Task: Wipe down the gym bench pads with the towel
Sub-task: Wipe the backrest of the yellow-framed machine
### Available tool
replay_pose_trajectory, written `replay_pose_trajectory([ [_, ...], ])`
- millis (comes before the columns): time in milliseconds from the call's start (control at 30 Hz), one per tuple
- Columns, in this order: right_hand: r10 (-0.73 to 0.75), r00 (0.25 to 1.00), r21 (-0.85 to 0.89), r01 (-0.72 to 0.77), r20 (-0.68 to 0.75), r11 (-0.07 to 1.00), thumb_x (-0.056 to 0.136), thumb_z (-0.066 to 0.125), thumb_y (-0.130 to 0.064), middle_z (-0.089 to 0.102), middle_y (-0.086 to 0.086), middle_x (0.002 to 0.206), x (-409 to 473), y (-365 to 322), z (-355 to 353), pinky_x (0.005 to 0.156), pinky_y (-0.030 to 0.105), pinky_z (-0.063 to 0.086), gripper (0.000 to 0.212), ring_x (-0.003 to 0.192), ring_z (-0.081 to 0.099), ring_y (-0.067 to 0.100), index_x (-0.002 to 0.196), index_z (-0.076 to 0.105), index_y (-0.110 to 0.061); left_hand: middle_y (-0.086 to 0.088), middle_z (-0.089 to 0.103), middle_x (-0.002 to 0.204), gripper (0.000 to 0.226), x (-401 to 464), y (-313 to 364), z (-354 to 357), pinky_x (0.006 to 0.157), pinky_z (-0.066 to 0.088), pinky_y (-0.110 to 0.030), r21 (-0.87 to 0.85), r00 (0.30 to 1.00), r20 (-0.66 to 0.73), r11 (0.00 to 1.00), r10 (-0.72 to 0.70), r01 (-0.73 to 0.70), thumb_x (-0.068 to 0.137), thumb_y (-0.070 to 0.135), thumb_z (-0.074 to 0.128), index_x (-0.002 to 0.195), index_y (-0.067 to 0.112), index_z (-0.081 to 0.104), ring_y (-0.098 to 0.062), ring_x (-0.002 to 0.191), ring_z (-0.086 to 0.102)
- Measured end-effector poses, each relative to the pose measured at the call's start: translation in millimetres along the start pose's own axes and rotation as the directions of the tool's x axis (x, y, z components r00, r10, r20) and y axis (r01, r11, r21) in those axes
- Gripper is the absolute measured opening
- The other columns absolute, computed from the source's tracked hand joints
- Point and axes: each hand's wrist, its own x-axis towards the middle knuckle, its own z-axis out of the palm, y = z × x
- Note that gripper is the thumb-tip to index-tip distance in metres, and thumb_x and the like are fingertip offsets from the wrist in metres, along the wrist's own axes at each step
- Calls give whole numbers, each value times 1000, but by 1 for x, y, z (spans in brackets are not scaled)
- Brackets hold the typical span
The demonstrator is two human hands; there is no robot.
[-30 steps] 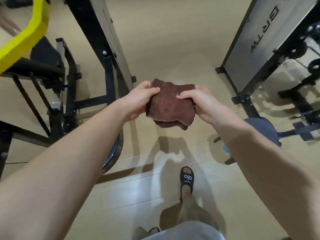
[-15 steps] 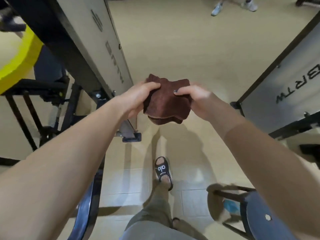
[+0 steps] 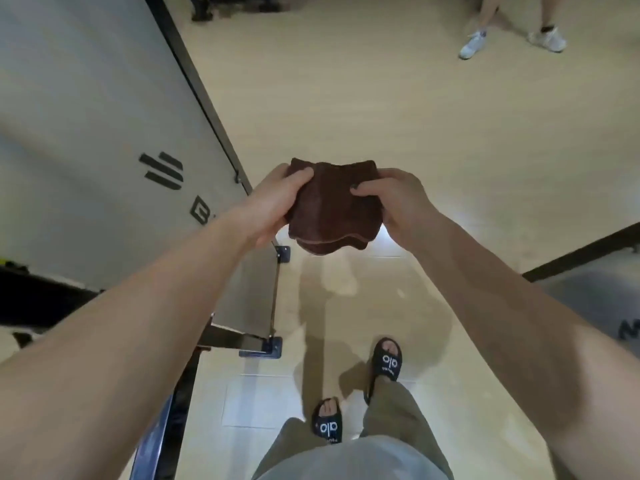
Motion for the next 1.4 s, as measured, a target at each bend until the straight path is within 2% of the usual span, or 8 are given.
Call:
replay_pose_trajectory([
  [233, 9, 995, -57, -4, 95, 998, 75, 78, 5, 76, 22, 113, 195, -71, 14, 75, 36, 61, 41, 105, 75, 38, 115, 70, 3, 0, 68, 129, 31, 148, 72, -6, 86, 59, -33, -42, 984, -178, 999, -11, 3, 107, 28, 52, 137, 20, 55, -15, 115, 67],
  [633, 75, 930, -298, 38, 359, 954, 88, 74, -6, 75, 15, 114, 465, -184, 117, 98, 52, 60, 30, 104, 75, 33, 109, 67, -26, -1, 66, 125, 38, 367, 190, -65, 89, 56, -33, -297, 850, -498, 955, -168, 14, 105, 30, 56, 140, 16, 53, -20, 112, 66],
  [833, 78, 892, -396, 119, 446, 911, 92, 74, -11, 75, 13, 108, 591, -213, 203, 96, 52, 60, 26, 103, 74, 33, 113, 64, -21, -4, 74, 118, 42, 479, 224, -137, 95, 60, -47, -412, 792, -568, 910, -225, -37, 93, 42, 70, 129, 21, 64, -27, 106, 73],
  [933, 122, 858, -421, 116, 498, 900, 91, 76, -11, 75, 12, 110, 638, -226, 253, 99, 50, 59, 30, 105, 73, 31, 118, 63, -15, -3, 73, 118, 40, 514, 236, -176, 91, 61, -41, -479, 742, -606, 876, -287, -52, 95, 37, 70, 131, 22, 61, -24, 105, 72],
  [1033, 197, 802, -445, 94, 564, 891, 89, 76, -4, 75, 11, 108, 674, -241, 306, 98, 48, 59, 35, 103, 73, 30, 119, 61, -14, -1, 72, 120, 15, 536, 251, -217, 89, 59, -35, -514, 699, -647, 852, -306, -103, 99, 31, 66, 114, 27, 63, -18, 105, 71],
  [1133, 300, 700, -493, 85, 648, 866, 80, 79, 4, 72, 16, 118, 711, -254, 366, 98, 51, 59, 53, 109, 72, 35, 128, 58, -7, 0, 73, 116, 2, 555, 266, -262, 99, 58, -41, -532, 603, -713, 836, -357, -135, 102, 30, 62, 104, 30, 62, -20, 107, 71],
  [1300, 464, 492, -590, 133, 737, 796, 75, 78, 15, 70, 21, 120, 756, -258, 470, 101, 55, 58, 62, 110, 71, 40, 131, 55, 0, -3, 71, 123, 32, 575, 282, -329, 103, 56, -45, -543, 435, -794, 817, -425, -192, 103, 32, 61, 132, 21, 60, -24, 112, 69],
  [1400, 511, 386, -608, 185, 768, 772, 59, 81, 5, 72, 19, 120, 764, -260, 529, 98, 53, 60, 74, 110, 71, 38, 130, 59, -2, -3, 68, 128, 38, 574, 286, -364, 99, 58, -43, -563, 327, -810, 803, -487, -198, 104, 35, 59, 138, 19, 57, -23, 115, 67],
])
